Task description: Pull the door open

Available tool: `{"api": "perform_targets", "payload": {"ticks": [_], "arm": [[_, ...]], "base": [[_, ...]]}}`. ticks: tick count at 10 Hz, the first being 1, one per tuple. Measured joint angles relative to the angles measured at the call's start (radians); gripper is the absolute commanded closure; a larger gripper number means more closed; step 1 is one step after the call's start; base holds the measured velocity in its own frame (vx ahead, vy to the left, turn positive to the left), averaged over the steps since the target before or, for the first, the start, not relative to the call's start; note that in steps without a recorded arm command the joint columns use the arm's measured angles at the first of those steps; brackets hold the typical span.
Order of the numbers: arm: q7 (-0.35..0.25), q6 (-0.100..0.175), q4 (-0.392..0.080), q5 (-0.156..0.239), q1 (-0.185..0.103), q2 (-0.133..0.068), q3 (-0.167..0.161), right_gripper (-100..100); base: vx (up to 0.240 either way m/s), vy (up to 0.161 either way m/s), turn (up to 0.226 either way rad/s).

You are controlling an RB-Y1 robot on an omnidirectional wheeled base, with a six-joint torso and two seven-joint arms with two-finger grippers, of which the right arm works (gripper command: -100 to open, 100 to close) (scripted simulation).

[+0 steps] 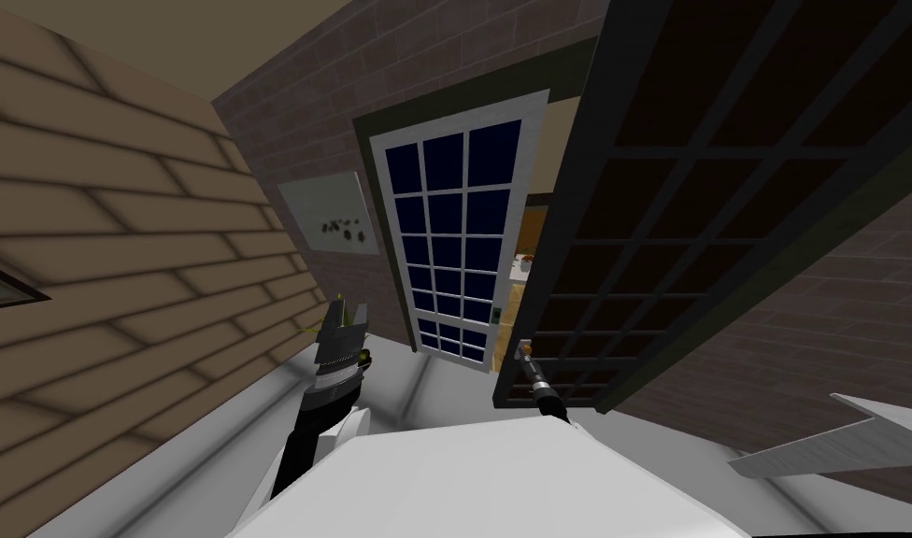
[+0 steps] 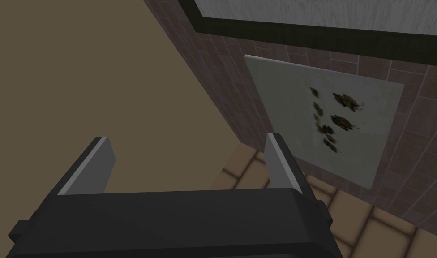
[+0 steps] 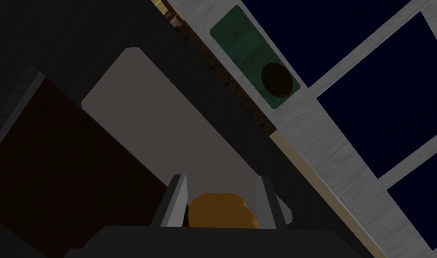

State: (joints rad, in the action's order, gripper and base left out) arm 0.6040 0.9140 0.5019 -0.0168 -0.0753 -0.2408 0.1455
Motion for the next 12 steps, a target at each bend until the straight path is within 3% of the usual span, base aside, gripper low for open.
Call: {"api": "perform_targets", "payload": {"ticks": [1,3,4,5,6,7,10,11,12], "arm": [[-0.028,-0.011,0.023,0.007,0.012,0.001,-0.005,100],[-0.074,-0.001,-0.008,0.017,-0.007,0.0,-0.009,100],[-0.095,-0.001,-0.002,0.019,-0.002,-0.001,-0.012,100],[-0.123,0.016,-0.041,0.025,-0.021,-0.007,-0.015,100],[-0.141,0.017,-0.034,0.029,-0.016,-0.005,-0.016,100],[-0.145,0.028,-0.058,0.03,-0.028,-0.003,-0.016,100],[-0.144,0.025,-0.04,0.03,-0.016,0.0,-0.016,100],[-0.148,0.002,0.002,0.029,0.004,-0.001,-0.018,100],[-0.168,-0.005,0.001,0.034,0.0,-0.003,-0.021,100]], "base": [[-0.043,-0.019,0.028],[-0.033,-0.011,0.038],[-0.031,-0.004,0.048],[-0.022,-0.013,0.021],[-0.002,-0.008,-0.007],[0.0,0.0,0.0],[-0.002,0.004,0.002],[-0.02,-0.005,0.041],[-0.044,-0.019,0.076]]}}
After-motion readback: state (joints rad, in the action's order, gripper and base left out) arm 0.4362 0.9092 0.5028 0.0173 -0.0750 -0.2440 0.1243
